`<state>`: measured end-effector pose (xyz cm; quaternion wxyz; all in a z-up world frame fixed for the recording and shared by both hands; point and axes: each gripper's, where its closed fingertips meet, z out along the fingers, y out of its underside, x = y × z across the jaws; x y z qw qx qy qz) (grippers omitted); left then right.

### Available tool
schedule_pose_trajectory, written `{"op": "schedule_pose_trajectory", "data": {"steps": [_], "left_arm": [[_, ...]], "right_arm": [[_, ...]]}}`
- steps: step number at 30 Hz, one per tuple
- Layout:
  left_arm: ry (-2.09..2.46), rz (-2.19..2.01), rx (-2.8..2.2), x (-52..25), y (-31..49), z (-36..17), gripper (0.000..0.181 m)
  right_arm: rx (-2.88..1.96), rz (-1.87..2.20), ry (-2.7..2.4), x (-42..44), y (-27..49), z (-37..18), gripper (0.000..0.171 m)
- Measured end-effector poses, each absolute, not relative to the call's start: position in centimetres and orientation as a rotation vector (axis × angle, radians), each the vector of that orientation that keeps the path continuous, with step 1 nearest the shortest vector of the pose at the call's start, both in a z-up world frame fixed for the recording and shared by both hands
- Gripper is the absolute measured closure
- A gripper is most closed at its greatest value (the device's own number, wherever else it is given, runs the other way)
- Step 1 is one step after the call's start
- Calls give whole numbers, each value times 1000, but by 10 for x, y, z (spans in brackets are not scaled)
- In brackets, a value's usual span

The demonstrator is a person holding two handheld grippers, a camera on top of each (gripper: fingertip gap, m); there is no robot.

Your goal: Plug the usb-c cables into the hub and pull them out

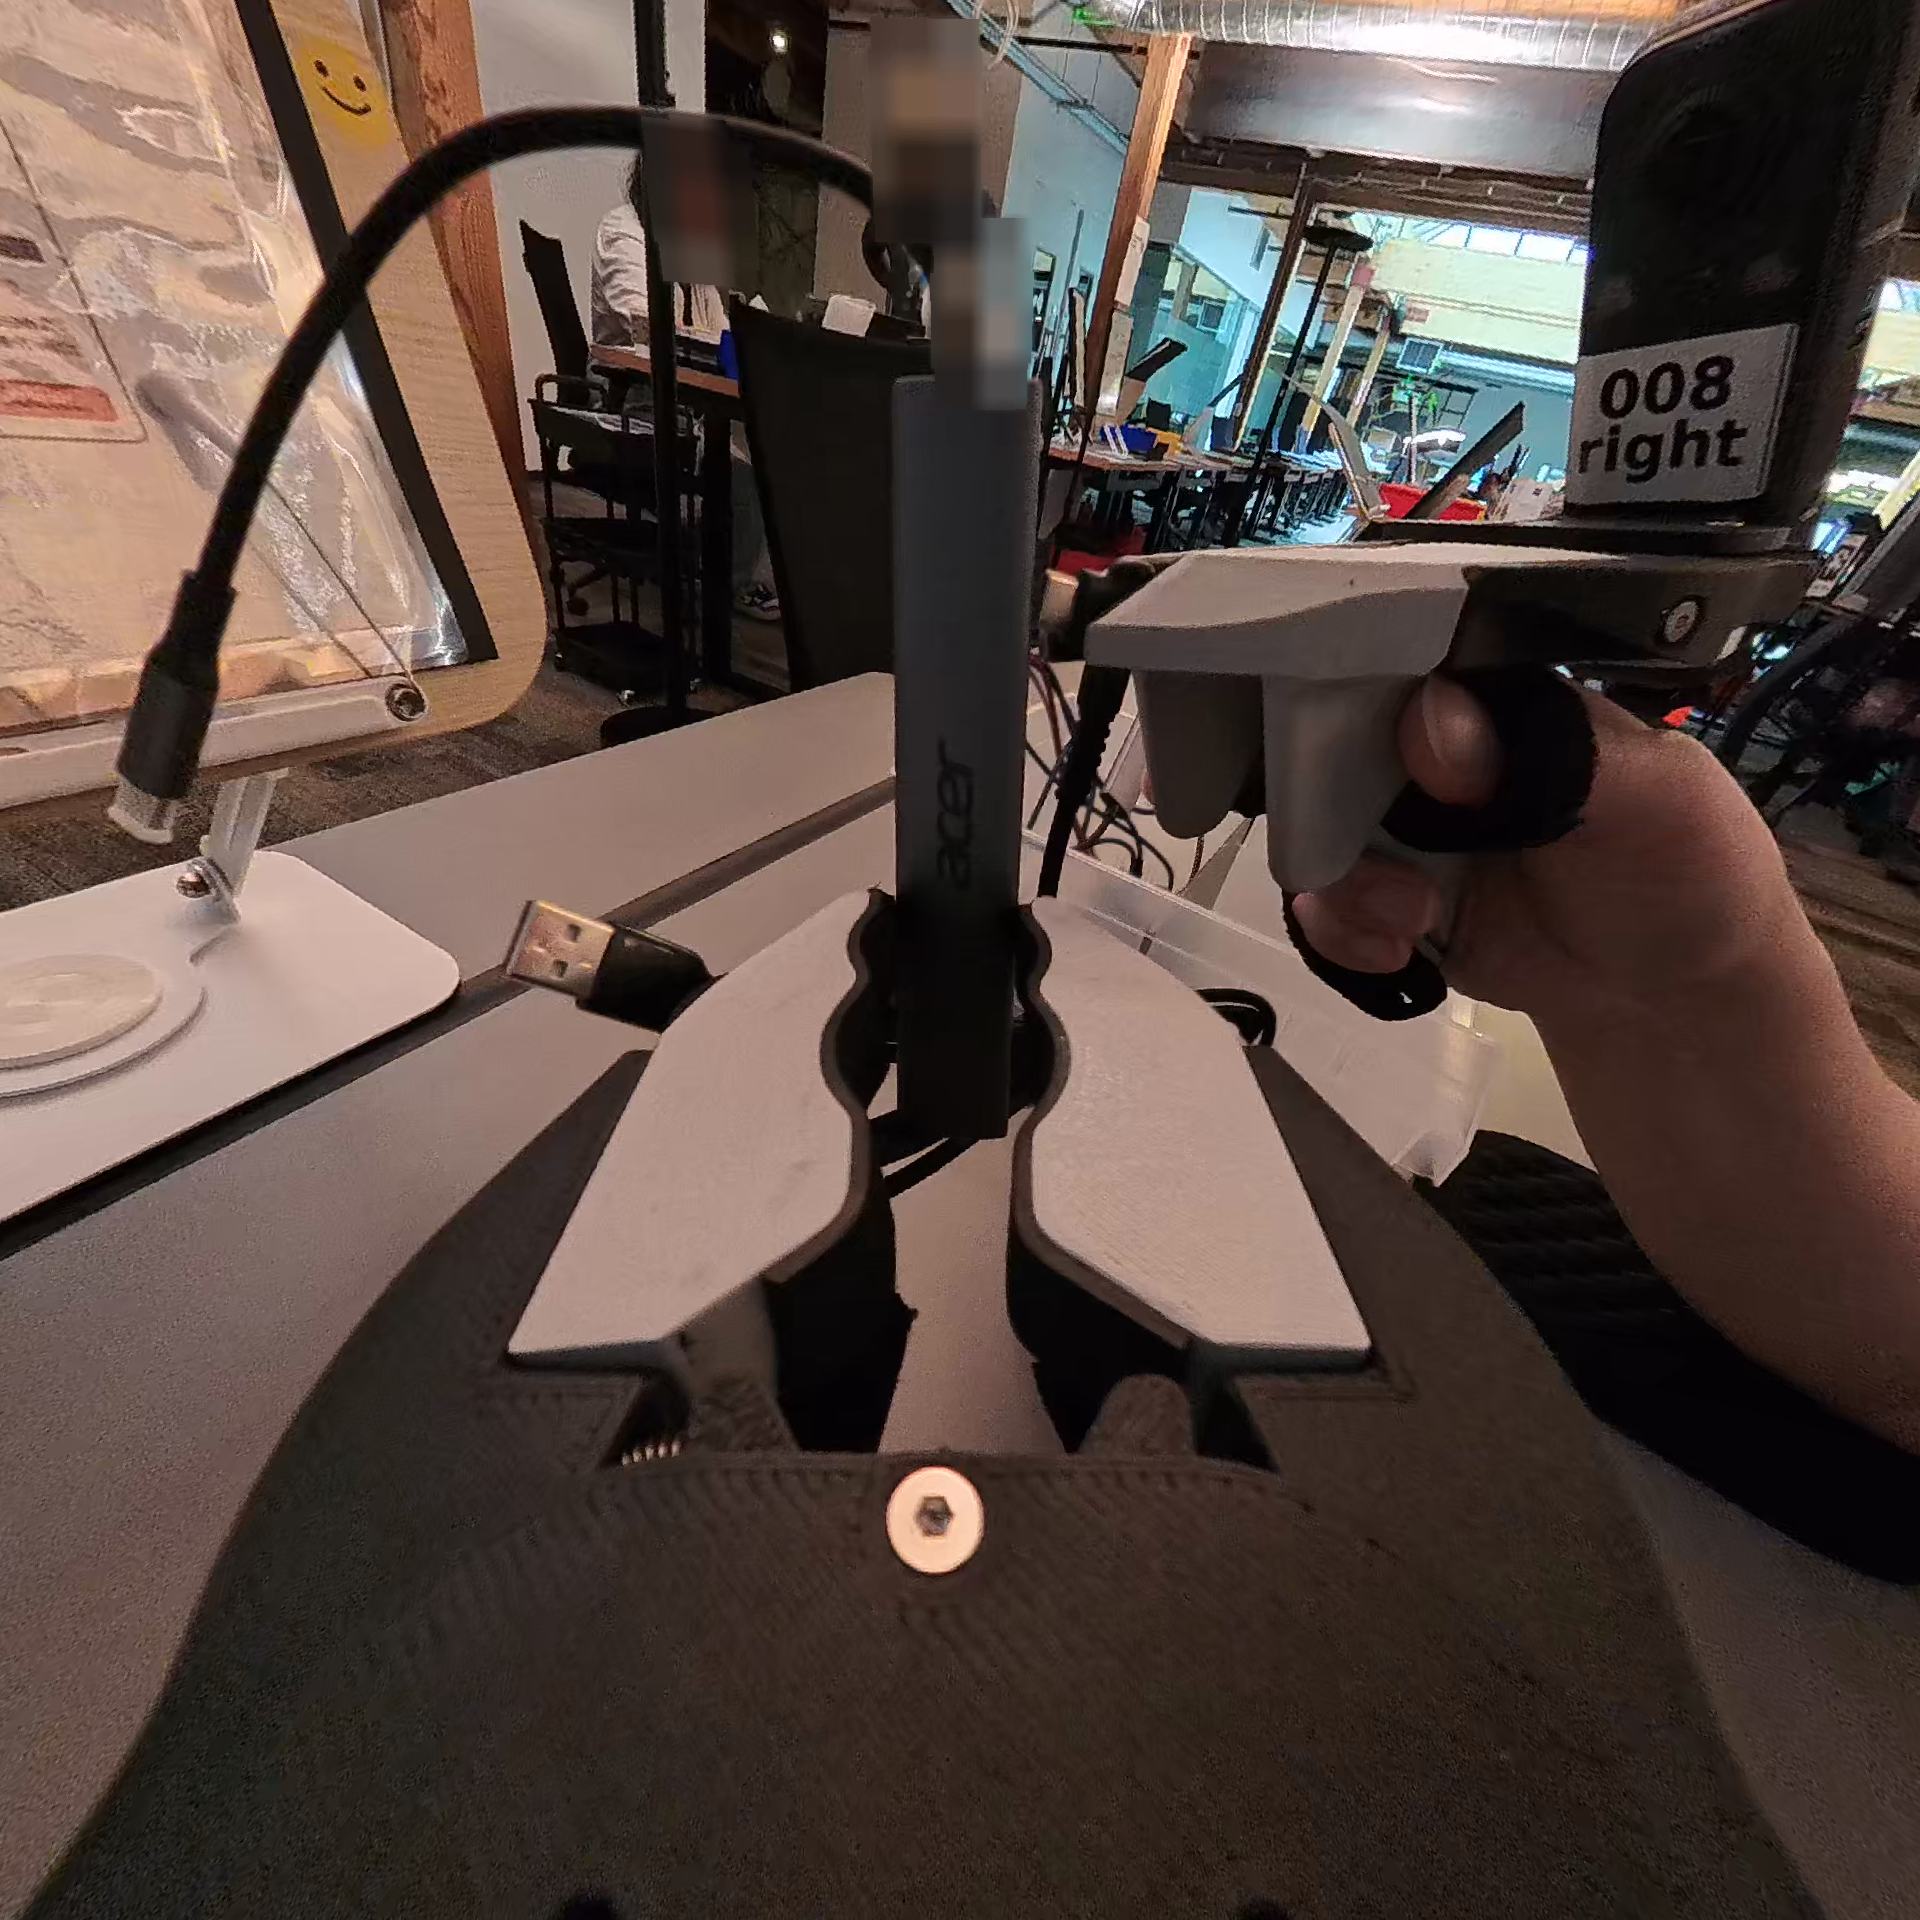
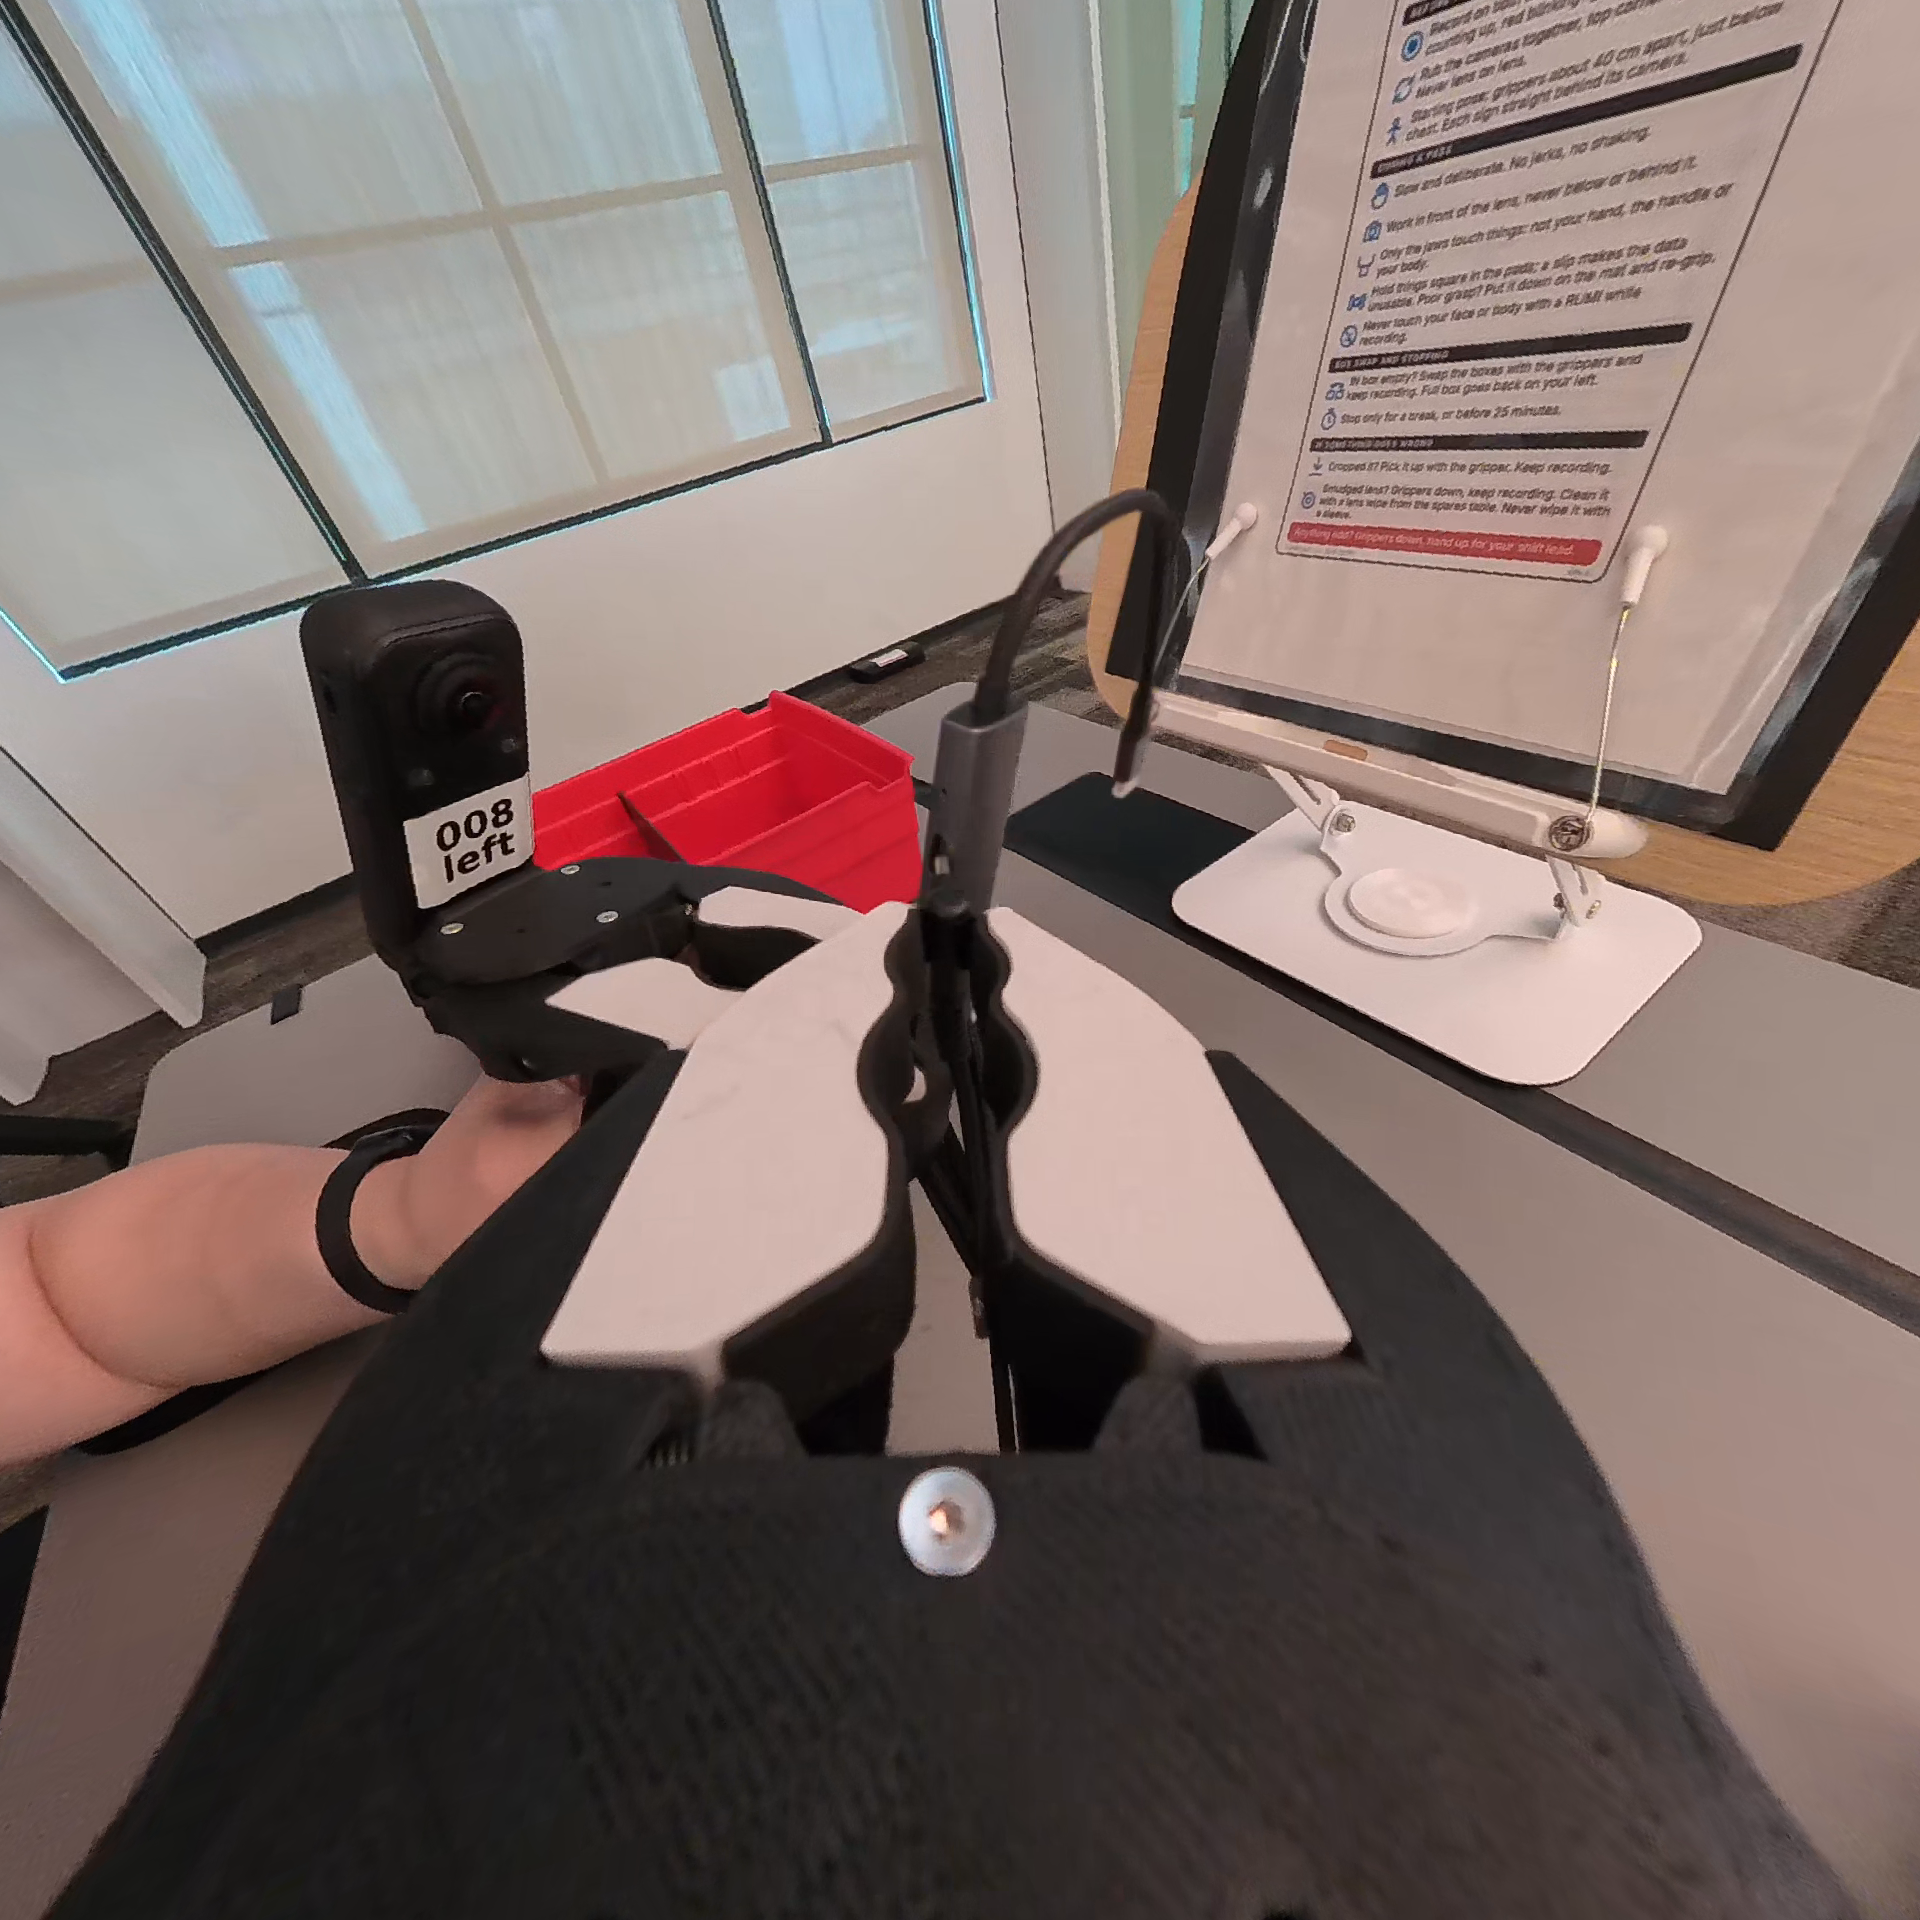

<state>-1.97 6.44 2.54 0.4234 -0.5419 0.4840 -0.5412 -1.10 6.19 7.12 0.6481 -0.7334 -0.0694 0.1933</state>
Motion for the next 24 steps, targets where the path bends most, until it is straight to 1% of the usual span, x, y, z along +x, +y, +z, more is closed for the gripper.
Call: {"op": "schedule_pose_trajectory", "data": {"steps": [24], "left_arm": [[1227,-1203,-1295,-20,64,25,161]], "right_arm": [[-1660,531,-137,-12,60,73,163]]}}
